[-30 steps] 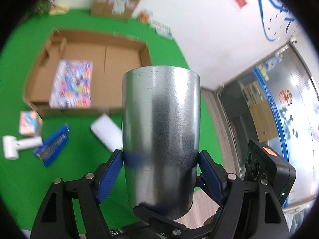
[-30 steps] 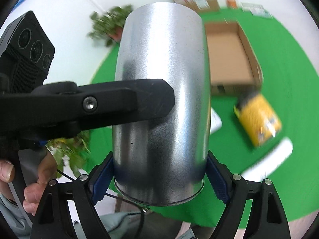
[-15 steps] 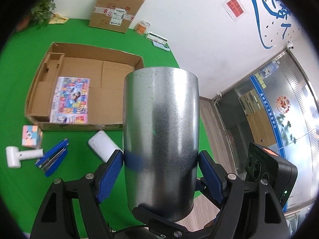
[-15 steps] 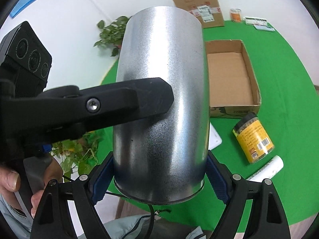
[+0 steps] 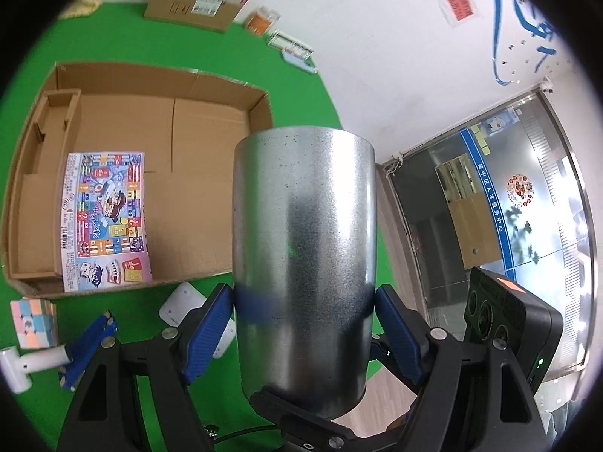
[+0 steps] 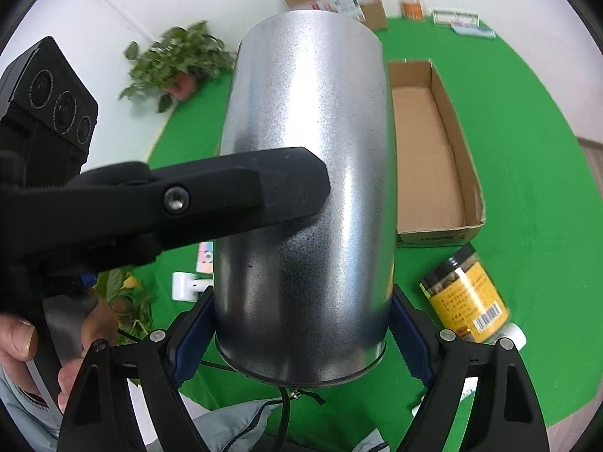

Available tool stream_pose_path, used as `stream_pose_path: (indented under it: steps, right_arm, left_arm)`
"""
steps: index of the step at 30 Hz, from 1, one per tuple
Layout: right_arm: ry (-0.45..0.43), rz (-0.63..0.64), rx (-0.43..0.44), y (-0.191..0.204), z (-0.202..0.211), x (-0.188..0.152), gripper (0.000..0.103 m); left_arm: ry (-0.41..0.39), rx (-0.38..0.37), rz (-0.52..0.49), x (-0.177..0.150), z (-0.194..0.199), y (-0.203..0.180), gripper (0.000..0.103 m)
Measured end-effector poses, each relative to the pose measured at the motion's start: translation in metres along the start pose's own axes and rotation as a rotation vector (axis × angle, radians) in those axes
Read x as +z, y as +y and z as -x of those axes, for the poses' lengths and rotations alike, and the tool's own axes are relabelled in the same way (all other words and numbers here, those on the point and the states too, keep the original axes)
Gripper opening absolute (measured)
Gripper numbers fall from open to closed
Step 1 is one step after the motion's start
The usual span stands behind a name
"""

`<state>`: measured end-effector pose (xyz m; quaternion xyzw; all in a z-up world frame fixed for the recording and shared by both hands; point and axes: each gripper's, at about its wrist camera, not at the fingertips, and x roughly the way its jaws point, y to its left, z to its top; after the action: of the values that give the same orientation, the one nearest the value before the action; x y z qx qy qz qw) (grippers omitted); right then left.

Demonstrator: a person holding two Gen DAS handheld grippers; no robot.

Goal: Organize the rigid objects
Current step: 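Lift the silver cylinder with both grippers and carry it over the large box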

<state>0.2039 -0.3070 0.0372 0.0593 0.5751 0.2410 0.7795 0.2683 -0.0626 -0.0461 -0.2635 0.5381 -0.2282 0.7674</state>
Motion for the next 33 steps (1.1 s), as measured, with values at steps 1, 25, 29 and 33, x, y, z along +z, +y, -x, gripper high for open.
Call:
stream_pose_path:
  steps: [1,25,29,33]
  right_arm:
    - [0.014,-0.008,-0.005,-0.001,-0.007,0.005,0.084]
    - [0.263,-0.006,-0.073,-0.022,-0.207,0.112,0.085]
    - [0.285,-0.018,-0.1,-0.026,-0.222,0.107,0.089]
    - [0.257,-0.103,-0.076,-0.04,-0.221,0.115,0.089]
  left_arm:
    - [0.011,-0.009,0.011,0.005,-0.005,0.008,0.077]
    - [0.198,0.03,0.184,0.062,-0.094,0.141,0.077]
    - [0.198,0.019,0.21,0.049,-0.087,0.147,0.077]
    - [0.186,0.03,0.224,0.038,-0.074,0.153,0.077]
